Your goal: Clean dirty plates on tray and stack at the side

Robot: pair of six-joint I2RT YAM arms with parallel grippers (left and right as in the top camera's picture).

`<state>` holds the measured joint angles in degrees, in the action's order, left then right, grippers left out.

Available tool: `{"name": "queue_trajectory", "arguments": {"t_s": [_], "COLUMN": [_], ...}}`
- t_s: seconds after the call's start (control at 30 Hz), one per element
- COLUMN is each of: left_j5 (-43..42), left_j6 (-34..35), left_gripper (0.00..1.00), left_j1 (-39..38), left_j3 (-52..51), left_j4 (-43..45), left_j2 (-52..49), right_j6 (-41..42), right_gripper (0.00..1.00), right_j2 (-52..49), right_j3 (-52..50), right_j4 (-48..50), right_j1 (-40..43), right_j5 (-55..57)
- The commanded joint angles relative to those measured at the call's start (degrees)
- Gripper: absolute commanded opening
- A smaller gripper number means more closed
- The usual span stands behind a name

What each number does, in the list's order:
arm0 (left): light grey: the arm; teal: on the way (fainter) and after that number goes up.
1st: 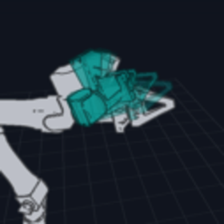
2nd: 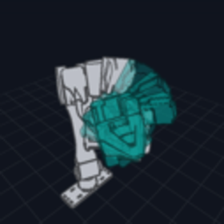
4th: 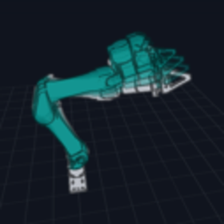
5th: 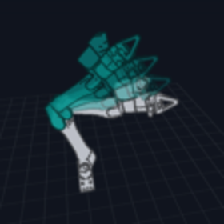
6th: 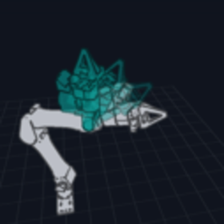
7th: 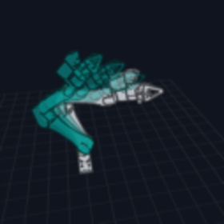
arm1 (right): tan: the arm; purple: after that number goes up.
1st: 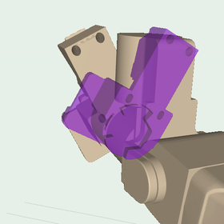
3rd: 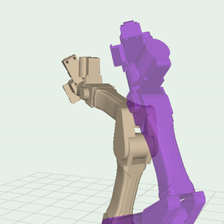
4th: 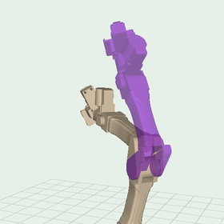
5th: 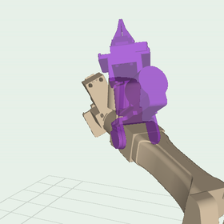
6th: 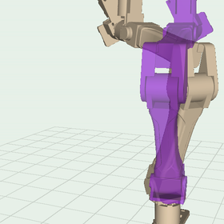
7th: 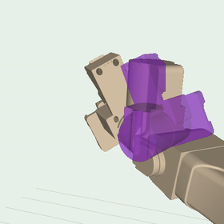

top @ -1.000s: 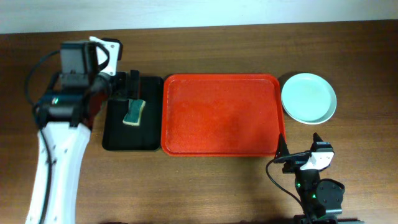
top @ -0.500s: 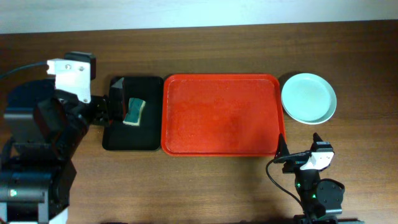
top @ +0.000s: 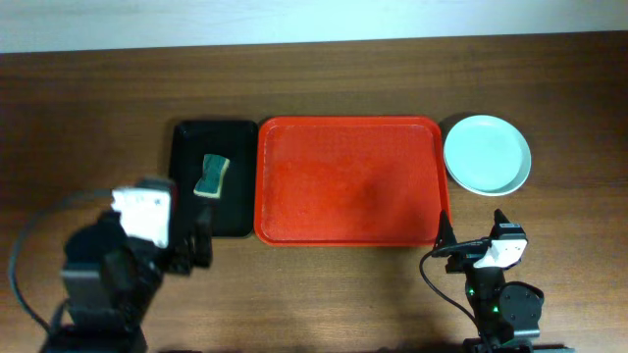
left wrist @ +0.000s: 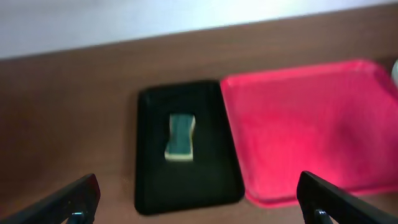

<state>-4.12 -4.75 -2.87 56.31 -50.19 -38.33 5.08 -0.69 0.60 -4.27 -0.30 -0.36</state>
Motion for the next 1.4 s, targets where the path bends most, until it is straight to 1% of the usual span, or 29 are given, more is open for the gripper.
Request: {"name": "queue_trajectory", "arguments": {"t_s": [0.0, 0.13, 0.23, 0.37, 0.57, 0.63, 0.8, 0.9, 1.0, 1.07, 1.13, 1.27, 1.37], "left_j5": [0.02, -0.17, -0.22, -0.92, -1.07, -1.05, -2.47, -3.72, -4.81, -5.18, -5.16, -5.11, -4.87], "left_j6": [0.13, 0.15, 0.15, 0.15, 0.15, 0.15, 0.17, 0.17, 0.2, 0.2, 0.2, 0.17, 0.13], "left_gripper": [0.99, 0.99, 0.99, 0.99, 0.99, 0.99, 0.99, 0.99, 0.99, 0.99, 0.99, 0.99, 0.99], "left_j1": [0.26, 0.26, 0.26, 0.26, 0.31, 0.31, 0.31, 0.31, 0.31, 0.31, 0.31, 0.31, 0.31], "left_j3": [-9.01, -16.85, -21.86, -25.22, -27.34, -28.22, -30.64, -35.21, -42.03, -45.88, -49.48, -55.41, -55.8], "left_j4": [0.5, 4.17, 10.23, 18.86, 30.73, 34.77, 41.29, 49.92, 61.68, 67.95, 72.54, 77.18, 74.64], "left_j2": [7.23, 15.1, 22.23, 30.01, 37.46, 38.03, 38.03, 38.03, 38.03, 38.03, 38.03, 38.03, 38.05], "right_j6": [-0.37, -0.37, -0.37, -0.37, -0.37, -0.37, -0.37, -0.37, -0.37, -0.37, -0.37, -0.37, -0.37], "right_gripper": [0.99, 0.99, 0.99, 0.99, 0.99, 0.99, 0.99, 0.99, 0.99, 0.99, 0.99, 0.99, 0.99], "right_j2": [0.44, 0.44, 0.44, 0.44, 0.44, 0.44, 0.44, 0.44, 0.44, 0.44, 0.44, 0.44, 0.44], "right_j3": [-0.28, -0.28, -0.28, -0.28, -0.28, -0.28, -0.28, -0.28, -0.28, -0.28, -0.28, -0.28, -0.28], "right_j4": [-0.26, -0.26, -0.26, -0.26, -0.26, -0.26, -0.26, -0.26, -0.26, -0.26, -0.26, -0.26, -0.26], "right_j1": [0.33, 0.33, 0.33, 0.33, 0.33, 0.33, 0.33, 0.33, 0.33, 0.33, 0.33, 0.33, 0.33], "right_j5": [-0.5, -0.5, -0.5, -0.5, -0.5, -0.5, -0.5, -0.5, -0.5, -0.5, -0.5, -0.5, -0.5]}}
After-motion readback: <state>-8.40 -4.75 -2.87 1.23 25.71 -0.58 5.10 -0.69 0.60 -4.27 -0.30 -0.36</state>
